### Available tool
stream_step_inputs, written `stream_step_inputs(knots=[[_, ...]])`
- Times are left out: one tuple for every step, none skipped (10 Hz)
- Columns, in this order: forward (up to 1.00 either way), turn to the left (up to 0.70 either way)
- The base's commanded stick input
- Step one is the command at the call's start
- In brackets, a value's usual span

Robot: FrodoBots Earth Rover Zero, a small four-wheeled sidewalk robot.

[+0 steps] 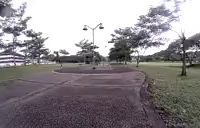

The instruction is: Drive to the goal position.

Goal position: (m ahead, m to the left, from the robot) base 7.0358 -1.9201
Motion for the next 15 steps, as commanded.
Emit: stream_step_inputs(knots=[[0.0,0.0],[0.06,0.0],[0.41,0.0],[0.7,0.0],[0.7,0.0],[0.7,0.11],[0.7,0.35],[0.7,0.35],[0.7,0.35],[0.7,0.28],[0.7,0.0],[0.7,0.0],[0.7,0.0],[0.7,0.0],[0.7,0.0]])
